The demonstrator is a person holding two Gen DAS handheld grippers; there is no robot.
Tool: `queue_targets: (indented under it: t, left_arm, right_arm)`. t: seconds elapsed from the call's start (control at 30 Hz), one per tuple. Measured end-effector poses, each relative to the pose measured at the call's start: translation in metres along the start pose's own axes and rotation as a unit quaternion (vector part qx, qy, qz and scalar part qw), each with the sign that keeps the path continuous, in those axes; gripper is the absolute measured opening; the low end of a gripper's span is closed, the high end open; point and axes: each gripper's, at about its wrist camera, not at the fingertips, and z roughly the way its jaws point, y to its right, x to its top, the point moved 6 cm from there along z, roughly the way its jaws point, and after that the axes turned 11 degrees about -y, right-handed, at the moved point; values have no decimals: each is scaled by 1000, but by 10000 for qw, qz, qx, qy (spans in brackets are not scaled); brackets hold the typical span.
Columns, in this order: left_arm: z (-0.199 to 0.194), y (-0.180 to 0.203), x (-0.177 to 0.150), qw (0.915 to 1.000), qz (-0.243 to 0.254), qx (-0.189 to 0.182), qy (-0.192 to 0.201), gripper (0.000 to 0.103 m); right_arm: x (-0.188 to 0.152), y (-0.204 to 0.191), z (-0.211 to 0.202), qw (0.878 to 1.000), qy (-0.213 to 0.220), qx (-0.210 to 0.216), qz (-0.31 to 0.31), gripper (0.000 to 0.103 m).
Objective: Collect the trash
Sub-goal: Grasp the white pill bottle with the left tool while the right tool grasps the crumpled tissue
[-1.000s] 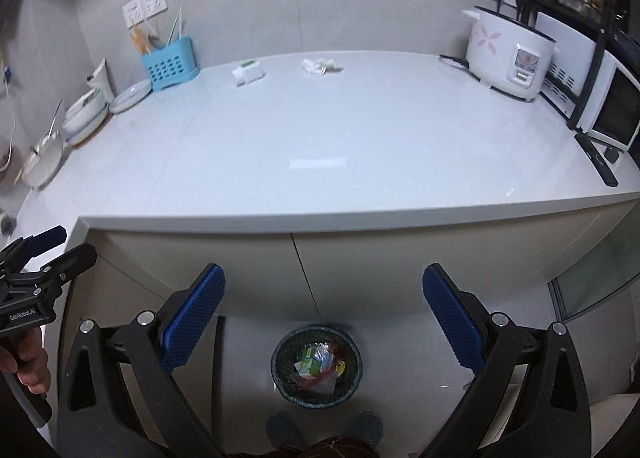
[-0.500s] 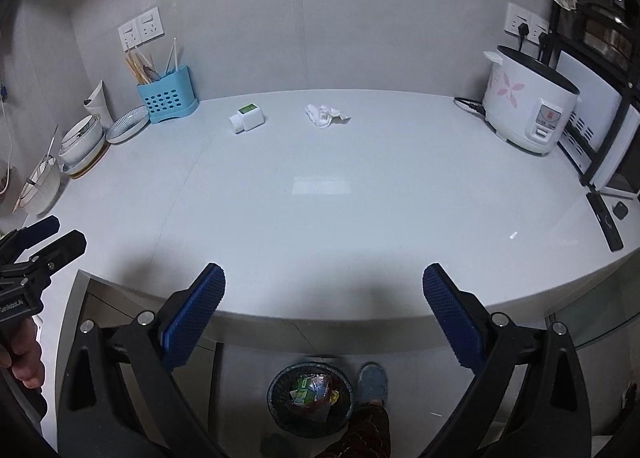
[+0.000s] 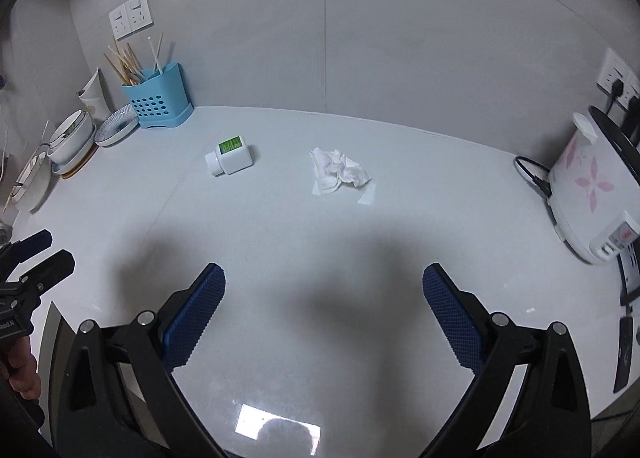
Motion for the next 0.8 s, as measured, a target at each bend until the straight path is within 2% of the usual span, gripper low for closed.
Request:
queue_targets:
  t: [0.13, 0.4, 0.63, 0.8]
  left_arm:
    - [15, -7, 13, 9995, -232, 205, -80, 97]
    - [36, -22, 26, 9960, -660, 575, -185, 97]
    - [44, -27, 27, 9925, -918, 758, -288, 97]
    - [54, -30, 33, 9907, -1047, 776, -385, 97]
  right_arm:
    - [40, 5, 35, 9997, -153, -31, -187, 95]
    - [99, 24, 123, 9970, -763, 111, 95, 95]
    - [125, 34, 189, 9915, -1279, -17, 222, 95]
    - [128, 40, 213, 9874, -1536, 83, 379, 86]
